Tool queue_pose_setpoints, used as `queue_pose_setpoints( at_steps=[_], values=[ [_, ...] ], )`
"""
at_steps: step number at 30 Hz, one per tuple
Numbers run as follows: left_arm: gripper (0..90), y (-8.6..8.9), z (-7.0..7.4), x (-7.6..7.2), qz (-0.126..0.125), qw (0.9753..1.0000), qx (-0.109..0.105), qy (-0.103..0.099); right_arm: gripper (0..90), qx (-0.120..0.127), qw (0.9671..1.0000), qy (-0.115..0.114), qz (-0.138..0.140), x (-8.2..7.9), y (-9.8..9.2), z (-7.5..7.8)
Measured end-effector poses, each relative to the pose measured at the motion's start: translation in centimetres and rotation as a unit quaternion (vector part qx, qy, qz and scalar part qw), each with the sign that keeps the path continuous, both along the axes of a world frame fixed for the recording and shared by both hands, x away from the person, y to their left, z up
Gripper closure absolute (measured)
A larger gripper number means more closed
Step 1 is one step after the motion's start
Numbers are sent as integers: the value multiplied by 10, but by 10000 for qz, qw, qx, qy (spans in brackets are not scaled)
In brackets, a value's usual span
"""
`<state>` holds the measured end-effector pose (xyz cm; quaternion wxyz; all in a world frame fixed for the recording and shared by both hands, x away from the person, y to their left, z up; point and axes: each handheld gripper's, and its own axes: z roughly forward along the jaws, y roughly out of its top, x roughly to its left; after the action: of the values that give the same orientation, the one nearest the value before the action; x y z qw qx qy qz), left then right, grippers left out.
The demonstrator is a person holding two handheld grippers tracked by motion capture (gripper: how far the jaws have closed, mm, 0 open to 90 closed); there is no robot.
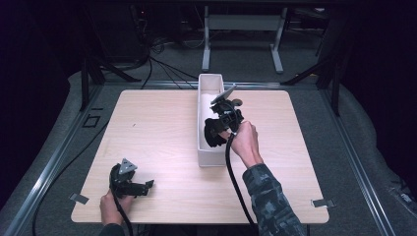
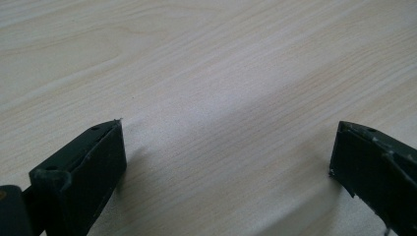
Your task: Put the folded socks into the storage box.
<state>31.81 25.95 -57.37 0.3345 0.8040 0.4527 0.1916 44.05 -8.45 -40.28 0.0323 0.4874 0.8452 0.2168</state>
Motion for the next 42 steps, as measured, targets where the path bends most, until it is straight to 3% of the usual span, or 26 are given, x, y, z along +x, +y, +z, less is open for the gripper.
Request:
queue_pose_setpoints(
  at_steps=[6, 19, 26, 29, 33, 34, 39, 42],
  values=[
    [5, 0, 0, 0, 0, 10000, 0, 2, 677, -153, 9998, 117, -88, 2, 6, -19],
    [5, 0, 0, 0, 0, 10000, 0, 1, 627, -209, 9984, 450, -278, 5, 8, -48],
    [5, 0, 0, 0, 0, 10000, 0, 0, 566, -223, 9984, 427, -297, 5, 9, -48],
    [5, 0, 0, 0, 2, 10000, 0, 2, 553, -358, 9979, 434, -306, 5, 9, -48],
    [5, 0, 0, 0, 1, 10000, -1, 1, 534, -278, 9982, 439, -301, 5, 9, -46],
    [5, 0, 0, 0, 1, 10000, -1, 0, 521, -365, 9982, 386, -293, 4, 9, -45],
    [5, 0, 0, 0, 0, 10000, -1, 1, 436, -228, 9991, 301, -188, -1, 6, -37],
    [5, 0, 0, 0, 1, 10000, 1, 3, 336, -200, 9996, 139, -129, -6, 4, -30]
  ],
)
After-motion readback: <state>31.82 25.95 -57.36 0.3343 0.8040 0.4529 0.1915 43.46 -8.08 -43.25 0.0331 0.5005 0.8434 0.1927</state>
